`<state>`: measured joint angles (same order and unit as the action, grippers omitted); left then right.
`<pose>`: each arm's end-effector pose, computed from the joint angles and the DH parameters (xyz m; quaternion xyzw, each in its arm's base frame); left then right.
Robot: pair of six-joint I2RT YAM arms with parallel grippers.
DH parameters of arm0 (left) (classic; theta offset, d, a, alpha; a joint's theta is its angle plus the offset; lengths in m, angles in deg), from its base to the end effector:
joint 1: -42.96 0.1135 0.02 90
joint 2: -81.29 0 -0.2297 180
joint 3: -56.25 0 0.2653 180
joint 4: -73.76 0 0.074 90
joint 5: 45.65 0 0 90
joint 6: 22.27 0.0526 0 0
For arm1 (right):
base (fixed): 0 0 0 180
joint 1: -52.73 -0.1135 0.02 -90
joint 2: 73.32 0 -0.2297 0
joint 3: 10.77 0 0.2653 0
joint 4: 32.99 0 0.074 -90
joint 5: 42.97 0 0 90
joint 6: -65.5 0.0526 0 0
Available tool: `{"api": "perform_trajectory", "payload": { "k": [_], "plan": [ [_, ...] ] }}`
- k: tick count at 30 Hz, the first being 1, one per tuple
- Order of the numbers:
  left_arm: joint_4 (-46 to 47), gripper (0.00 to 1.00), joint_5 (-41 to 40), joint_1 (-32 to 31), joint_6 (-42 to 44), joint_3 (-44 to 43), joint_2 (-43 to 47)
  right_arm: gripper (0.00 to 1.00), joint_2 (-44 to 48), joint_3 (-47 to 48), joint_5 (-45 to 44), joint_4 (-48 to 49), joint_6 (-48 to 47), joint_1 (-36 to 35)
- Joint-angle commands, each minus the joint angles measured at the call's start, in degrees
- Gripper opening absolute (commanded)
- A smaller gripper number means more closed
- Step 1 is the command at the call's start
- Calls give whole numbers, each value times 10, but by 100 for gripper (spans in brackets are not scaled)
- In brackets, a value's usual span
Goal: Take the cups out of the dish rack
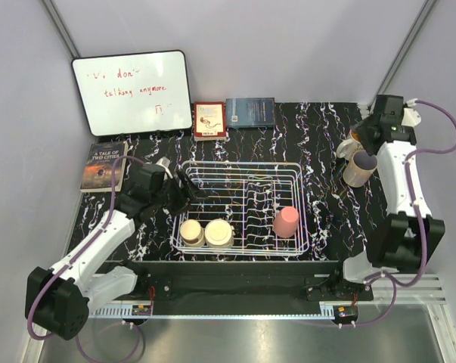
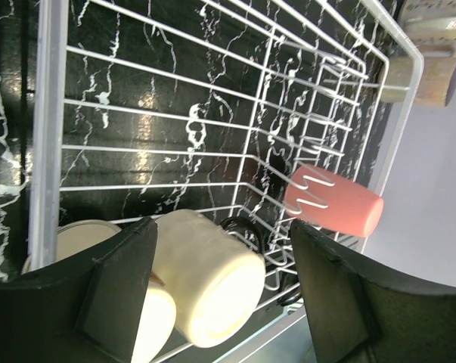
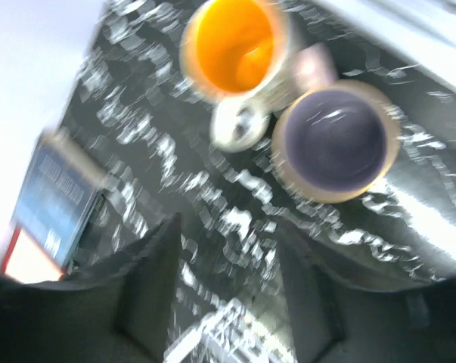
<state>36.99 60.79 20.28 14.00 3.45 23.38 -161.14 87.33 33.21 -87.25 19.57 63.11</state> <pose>0.2294 -0.1120 0.2014 -0.1857 0.8864 -0.3521 0.2363 0.3541 -0.0776 0.3035 0.4598 0.7910 0.0065 0.4035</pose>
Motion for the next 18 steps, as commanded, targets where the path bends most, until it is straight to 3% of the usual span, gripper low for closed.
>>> {"api": "perform_trajectory", "payload": {
  "k": [1,4,8,13,16,18],
  "plan": [
    [-23,76,-1,-3,49,-31,11,64,94,-25,26,22,-54,-100],
    [-45,76,-1,-12,74,-36,11,70,155,-78,-7,23,-82,-203],
    [-87,76,-66,-60,104,-64,17,76,242,-160,-41,11,-108,-296],
    [-139,78,-190,-116,98,-100,10,87,300,-253,-86,-71,-95,-359],
    [-144,82,-217,-145,87,-105,-1,99,350,-277,-64,-86,-88,-384],
    [-144,84,-229,-166,88,-108,-3,100,369,-274,-53,-101,-87,-404]
  ]
}}
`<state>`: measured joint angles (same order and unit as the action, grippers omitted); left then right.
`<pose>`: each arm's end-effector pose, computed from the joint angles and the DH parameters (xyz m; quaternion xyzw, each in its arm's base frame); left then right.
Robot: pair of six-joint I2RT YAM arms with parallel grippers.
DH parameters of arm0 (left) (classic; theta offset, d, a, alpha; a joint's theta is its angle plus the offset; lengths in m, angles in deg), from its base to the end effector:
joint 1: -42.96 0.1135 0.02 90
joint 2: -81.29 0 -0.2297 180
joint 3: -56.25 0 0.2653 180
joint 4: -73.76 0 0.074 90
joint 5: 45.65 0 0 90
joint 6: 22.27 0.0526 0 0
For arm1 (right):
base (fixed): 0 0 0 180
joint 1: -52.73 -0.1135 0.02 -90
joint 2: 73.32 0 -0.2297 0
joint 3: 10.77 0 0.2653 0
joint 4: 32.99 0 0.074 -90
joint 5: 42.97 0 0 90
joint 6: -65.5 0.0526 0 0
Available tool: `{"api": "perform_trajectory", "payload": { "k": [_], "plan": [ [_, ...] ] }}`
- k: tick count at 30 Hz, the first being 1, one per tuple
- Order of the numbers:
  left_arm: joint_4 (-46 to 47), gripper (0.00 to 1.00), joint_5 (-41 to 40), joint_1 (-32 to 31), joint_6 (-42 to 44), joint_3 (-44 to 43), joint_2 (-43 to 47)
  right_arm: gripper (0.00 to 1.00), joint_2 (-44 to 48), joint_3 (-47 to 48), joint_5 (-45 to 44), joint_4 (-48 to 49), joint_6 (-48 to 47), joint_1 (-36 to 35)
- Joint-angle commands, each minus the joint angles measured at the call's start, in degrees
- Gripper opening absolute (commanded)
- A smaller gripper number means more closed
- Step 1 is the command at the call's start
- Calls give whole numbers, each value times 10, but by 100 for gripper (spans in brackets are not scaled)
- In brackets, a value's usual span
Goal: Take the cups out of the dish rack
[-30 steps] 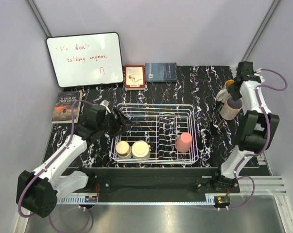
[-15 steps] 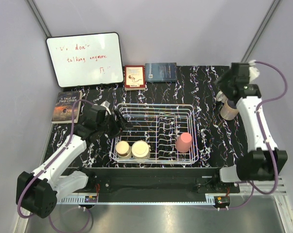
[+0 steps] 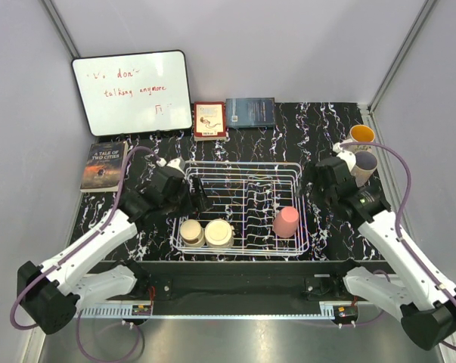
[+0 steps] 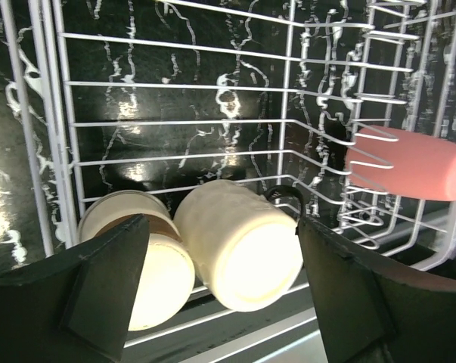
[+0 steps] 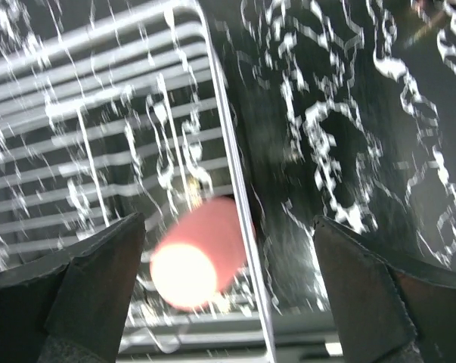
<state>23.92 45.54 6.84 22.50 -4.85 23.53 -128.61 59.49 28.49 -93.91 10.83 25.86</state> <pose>0.2009 -0.1479 0.2314 -0.0699 0.9261 -0.2488 0.2747 0.2142 0.0898 0.2818 0.1277 0.9080 0.0633 0.3941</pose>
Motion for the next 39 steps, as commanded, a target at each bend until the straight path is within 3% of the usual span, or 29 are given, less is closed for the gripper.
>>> {"api": "perform_trajectory", "payload": {
  "k": [1,11,17,39],
  "plan": [
    [-14,86,-82,-36,5,-27,-8,100,46,9,3,-43,3,-39],
    [-19,88,-80,-43,9,-56,-40,100,24,1,0,-71,22,-159],
    [-21,88,-78,-56,-14,-57,-60,100,11,-50,13,-31,7,-165],
    [-9,87,-90,-70,-33,-53,-86,98,-73,-80,79,53,-16,-164]
  ]
}}
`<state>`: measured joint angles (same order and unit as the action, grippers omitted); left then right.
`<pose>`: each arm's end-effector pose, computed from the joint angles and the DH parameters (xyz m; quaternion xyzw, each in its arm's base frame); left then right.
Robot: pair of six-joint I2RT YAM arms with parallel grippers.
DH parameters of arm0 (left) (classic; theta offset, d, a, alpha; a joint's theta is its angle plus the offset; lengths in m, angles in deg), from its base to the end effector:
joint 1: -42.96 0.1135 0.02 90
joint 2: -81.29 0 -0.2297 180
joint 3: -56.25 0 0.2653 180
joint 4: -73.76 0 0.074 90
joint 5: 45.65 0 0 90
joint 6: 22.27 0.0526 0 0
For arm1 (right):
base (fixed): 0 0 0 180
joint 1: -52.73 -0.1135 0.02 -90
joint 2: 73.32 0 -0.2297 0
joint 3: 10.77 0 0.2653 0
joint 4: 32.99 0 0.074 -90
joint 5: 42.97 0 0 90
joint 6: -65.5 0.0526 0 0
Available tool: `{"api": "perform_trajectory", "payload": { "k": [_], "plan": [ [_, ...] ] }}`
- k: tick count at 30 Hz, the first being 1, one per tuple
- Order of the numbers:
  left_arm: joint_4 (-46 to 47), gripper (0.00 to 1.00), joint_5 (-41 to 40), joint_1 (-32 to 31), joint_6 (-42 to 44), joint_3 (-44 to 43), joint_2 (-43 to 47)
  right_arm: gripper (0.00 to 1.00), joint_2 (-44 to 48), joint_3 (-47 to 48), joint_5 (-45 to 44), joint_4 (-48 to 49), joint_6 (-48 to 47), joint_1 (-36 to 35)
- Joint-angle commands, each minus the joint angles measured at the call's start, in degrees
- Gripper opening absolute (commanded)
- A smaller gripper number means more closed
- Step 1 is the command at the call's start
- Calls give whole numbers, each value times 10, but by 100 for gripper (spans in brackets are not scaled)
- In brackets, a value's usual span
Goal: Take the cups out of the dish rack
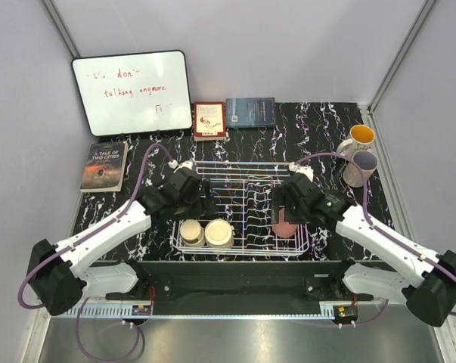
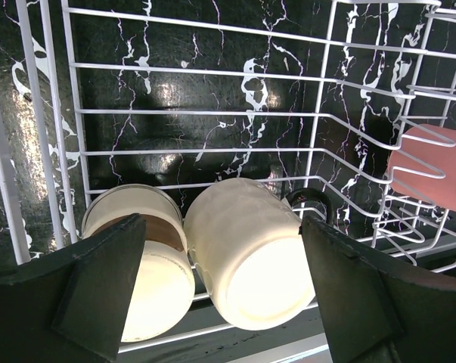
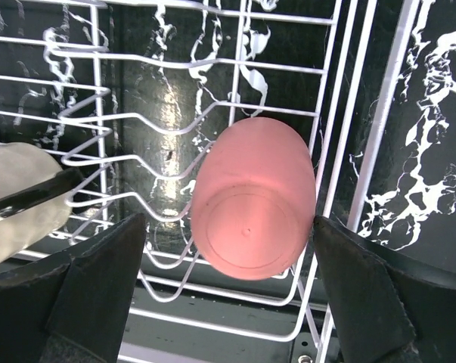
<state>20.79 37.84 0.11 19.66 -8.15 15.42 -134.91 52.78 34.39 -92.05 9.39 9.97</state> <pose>0.1981 -0.1757 0.2136 -0.0606 0.9489 -0.1794 0.2524 0.1869 0.1572 0.2194 -0.0426 0.9528 0.0917 0.2863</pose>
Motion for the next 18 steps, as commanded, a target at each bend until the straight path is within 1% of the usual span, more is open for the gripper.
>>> {"api": "perform_trajectory", "payload": {
  "k": [1,6,9,12,13,15,17,18],
  "plan": [
    [23,87,-13,-3,-4,-21,-6,97,-19,-17,21,37,-1,-5],
    [26,87,-11,-4,-4,-18,-8,95,-42,-31,10,42,14,-6],
    [29,87,-9,-4,-3,-17,-12,91,-53,-43,8,49,20,-6],
    [31,87,-7,-4,-2,-18,-15,75,-56,-47,12,50,24,-6],
    [32,87,-7,-4,-2,-18,-15,61,-54,-47,11,50,27,-6],
    [32,86,-6,-4,-1,-19,-16,49,-46,-47,7,50,29,-6],
    [34,86,-5,-4,1,-20,-19,41,-39,-48,-1,50,32,-6],
    [34,86,-4,-4,2,-21,-20,40,-33,-44,-4,47,31,-6]
  ]
}}
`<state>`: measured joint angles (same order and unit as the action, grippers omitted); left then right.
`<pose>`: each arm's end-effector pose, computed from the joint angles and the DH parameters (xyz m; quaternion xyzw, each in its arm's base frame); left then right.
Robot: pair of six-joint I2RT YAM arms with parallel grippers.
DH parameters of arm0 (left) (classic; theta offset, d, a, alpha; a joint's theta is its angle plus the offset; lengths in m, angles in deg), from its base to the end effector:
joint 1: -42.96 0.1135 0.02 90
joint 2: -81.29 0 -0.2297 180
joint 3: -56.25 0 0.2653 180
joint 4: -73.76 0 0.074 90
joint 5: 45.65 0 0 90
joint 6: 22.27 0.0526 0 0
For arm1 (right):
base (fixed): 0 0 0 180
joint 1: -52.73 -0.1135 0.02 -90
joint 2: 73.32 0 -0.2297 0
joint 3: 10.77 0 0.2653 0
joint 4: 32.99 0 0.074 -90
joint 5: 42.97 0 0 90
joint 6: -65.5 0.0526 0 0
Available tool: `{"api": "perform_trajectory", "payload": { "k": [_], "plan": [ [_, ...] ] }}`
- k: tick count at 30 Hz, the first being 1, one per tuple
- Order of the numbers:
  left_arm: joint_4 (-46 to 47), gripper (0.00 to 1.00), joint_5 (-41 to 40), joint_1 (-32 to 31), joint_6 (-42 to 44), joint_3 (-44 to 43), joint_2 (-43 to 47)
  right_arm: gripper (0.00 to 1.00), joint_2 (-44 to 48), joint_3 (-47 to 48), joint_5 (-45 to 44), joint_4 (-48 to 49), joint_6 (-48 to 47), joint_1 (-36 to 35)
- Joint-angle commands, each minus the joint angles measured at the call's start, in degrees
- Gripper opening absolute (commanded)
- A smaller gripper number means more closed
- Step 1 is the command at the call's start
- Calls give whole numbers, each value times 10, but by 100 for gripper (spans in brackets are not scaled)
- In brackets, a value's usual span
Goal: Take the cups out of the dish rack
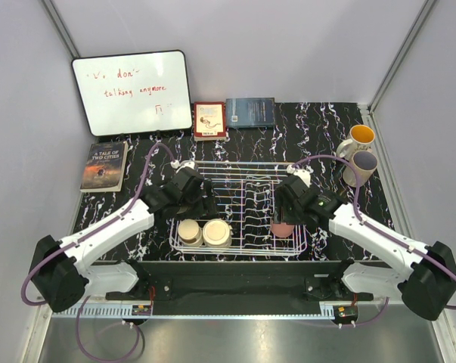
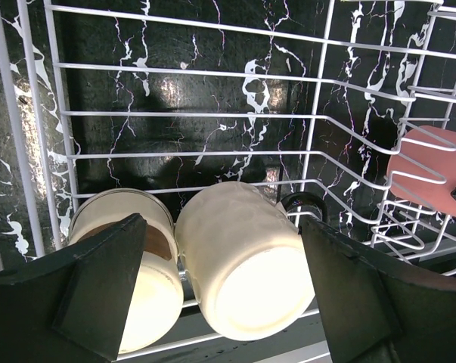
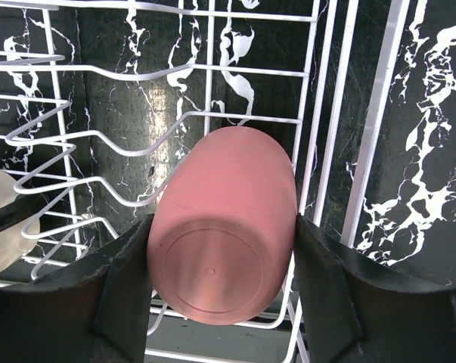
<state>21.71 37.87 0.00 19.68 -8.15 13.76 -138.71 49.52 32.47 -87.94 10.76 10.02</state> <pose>0.2011 -0.1791 0.2076 -0.0592 0.9510 -0.1753 0.2478 0.1934 0.1605 0.1905 -0.0296 0.9584 0.0661 0.2762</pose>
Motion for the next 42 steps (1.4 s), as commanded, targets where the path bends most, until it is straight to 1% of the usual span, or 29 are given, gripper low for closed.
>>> {"api": "perform_trajectory", "payload": {
  "k": [1,2,3,5,6,11,14,15,19,21,23,24,25,26,27,28,29,30,31,32,33,34,35,36,38,39,41,42],
  "plan": [
    [26,86,-5,-3,2,-22,-5,37,8,-10,11,-1,17,-6],
    [27,86,-4,-3,2,-23,-6,27,10,-8,9,-5,17,-5],
    [27,86,-3,-3,4,-24,-7,21,15,-2,7,-9,17,-6],
    [29,86,-2,-3,6,-26,-9,3,21,3,2,-20,18,-6],
    [29,86,-1,-3,6,-27,-9,0,29,9,0,-23,19,-6],
    [29,84,-3,-3,10,-32,-11,0,54,44,0,-43,15,-6],
    [29,84,-12,-3,12,-37,-8,0,84,95,-5,-60,5,-5],
    [29,84,-16,-3,13,-40,-6,0,87,129,-5,-64,-3,-6],
    [29,84,-28,-2,21,-65,-3,0,89,219,-16,-77,-19,-5],
    [29,84,-33,-2,20,-76,-1,0,90,252,-12,-66,-20,-5],
    [40,85,-29,-1,15,-85,6,0,90,261,8,-34,-23,-6],
    [51,85,-25,-1,13,-83,12,0,90,256,15,-4,-24,-3],
    [85,85,-17,1,6,-79,30,0,85,253,41,9,-23,3],
    [107,85,7,6,-1,-59,42,0,76,247,59,20,-20,15],
    [156,85,21,11,-9,-48,56,0,72,241,85,47,-4,45],
    [184,86,34,17,-33,-34,69,0,72,231,144,69,7,67],
    [213,86,58,30,-48,-1,101,0,80,203,187,95,20,89],
    [283,86,61,37,-79,22,117,0,86,185,251,162,55,133],
    [323,86,94,45,-96,44,135,0,92,168,286,196,74,153],
    [365,86,106,59,-113,66,164,0,97,138,320,230,94,171],
    [449,86,119,67,-129,110,177,0,97,121,382,305,140,189],
    [487,86,147,74,-157,127,185,0,96,105,414,350,167,214],
    [520,86,161,84,-169,143,190,0,89,68,445,400,198,224],
    [570,87,177,89,-176,159,190,0,83,49,488,509,265,229],
    [607,87,222,92,-183,163,181,0,56,1,521,620,334,232],
    [632,87,234,91,-185,163,170,0,47,-12,540,711,393,232],
    [662,87,262,90,-192,162,158,0,24,-30,551,764,434,232],
    [687,86,268,89,-195,160,150,0,22,-30,555,763,432,232]
  ]
}}
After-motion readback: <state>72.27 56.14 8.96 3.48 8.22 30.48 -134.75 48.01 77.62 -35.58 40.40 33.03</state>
